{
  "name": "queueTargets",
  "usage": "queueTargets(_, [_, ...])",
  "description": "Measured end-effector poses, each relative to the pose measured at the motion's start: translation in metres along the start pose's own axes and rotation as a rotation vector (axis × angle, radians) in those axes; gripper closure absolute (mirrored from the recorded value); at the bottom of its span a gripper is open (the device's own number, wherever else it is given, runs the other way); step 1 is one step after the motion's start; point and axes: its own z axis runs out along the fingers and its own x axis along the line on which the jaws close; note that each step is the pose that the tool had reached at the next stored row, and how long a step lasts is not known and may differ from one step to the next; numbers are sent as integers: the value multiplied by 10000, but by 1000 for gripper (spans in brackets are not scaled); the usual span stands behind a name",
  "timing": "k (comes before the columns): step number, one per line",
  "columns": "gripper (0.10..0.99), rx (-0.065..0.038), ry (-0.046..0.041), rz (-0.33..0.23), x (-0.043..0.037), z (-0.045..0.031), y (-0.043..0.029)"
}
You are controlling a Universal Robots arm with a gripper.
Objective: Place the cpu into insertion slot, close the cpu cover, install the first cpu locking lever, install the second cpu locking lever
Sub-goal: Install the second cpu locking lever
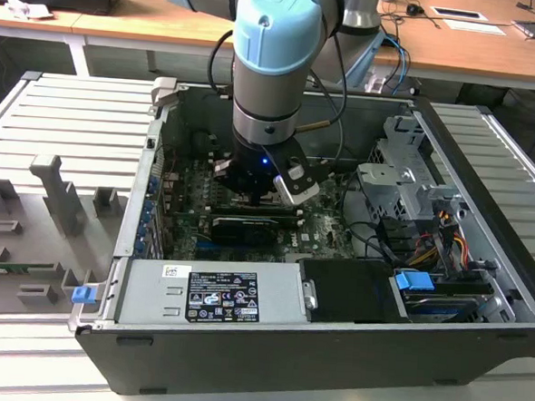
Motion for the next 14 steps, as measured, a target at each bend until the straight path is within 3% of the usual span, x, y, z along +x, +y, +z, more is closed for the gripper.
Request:
queueTargets(9, [980,-283,-18,8,122,-17,-70])
queueTargets(13, [980,-678,-39,-9,211,-26,-134])
queueTargets(14, [980,-728,-41,-13,227,-20,-146])
